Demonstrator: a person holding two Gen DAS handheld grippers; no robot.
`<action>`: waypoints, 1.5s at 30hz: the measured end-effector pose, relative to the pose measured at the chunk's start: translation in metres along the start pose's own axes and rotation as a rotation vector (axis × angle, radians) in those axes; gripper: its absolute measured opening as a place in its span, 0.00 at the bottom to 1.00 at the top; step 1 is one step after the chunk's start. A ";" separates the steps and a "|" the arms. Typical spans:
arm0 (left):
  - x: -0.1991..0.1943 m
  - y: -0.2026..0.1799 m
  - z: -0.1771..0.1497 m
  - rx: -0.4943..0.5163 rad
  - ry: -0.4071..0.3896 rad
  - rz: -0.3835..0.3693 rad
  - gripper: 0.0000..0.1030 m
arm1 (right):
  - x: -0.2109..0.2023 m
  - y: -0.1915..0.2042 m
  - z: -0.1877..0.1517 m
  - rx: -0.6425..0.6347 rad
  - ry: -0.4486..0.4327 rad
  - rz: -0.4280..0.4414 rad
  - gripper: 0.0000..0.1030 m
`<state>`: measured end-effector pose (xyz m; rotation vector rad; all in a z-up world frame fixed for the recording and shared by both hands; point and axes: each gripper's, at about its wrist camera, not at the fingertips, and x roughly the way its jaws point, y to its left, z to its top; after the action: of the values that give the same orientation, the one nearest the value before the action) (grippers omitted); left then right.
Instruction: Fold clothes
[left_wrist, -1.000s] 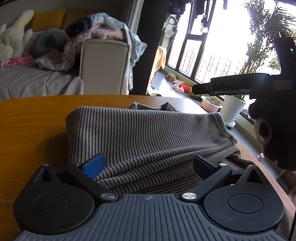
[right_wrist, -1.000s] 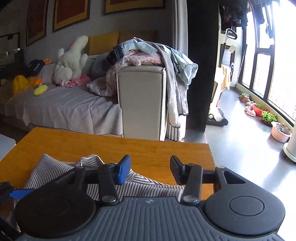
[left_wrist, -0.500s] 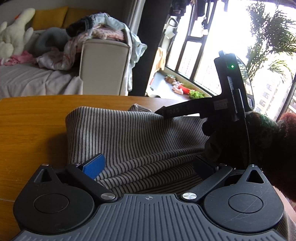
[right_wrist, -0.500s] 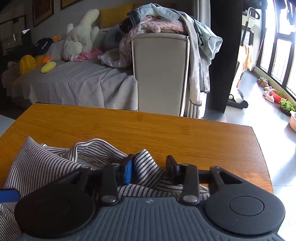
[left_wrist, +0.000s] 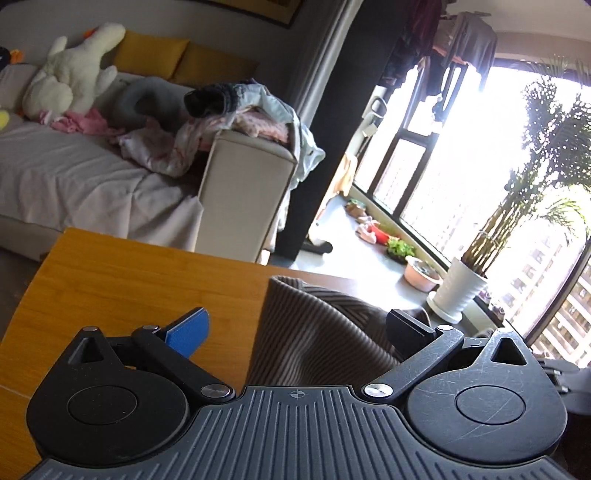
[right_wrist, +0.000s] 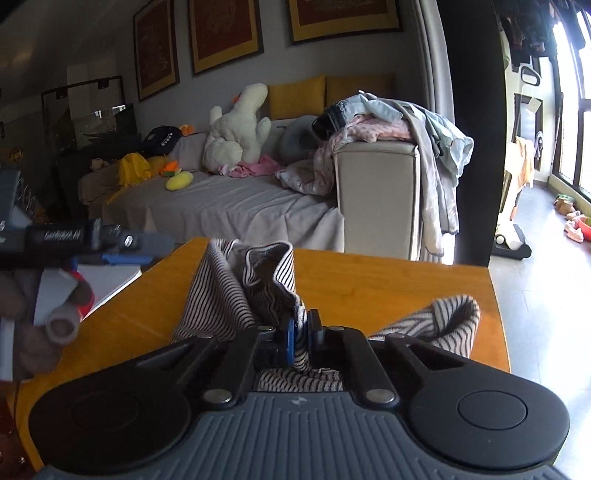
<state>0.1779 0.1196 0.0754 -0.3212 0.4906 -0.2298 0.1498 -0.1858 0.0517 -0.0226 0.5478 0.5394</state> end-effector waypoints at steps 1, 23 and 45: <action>-0.003 -0.003 0.000 0.008 -0.004 0.005 1.00 | -0.005 0.006 -0.012 -0.010 0.016 0.003 0.06; -0.001 0.007 -0.082 0.185 0.376 0.066 0.91 | -0.029 -0.032 -0.084 0.039 0.138 -0.240 0.50; 0.062 0.037 -0.051 -0.135 0.408 -0.098 0.51 | 0.012 -0.070 -0.073 0.348 0.107 -0.086 0.34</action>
<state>0.2111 0.1232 -0.0064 -0.4331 0.8964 -0.3613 0.1575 -0.2519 -0.0254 0.2564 0.7357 0.3544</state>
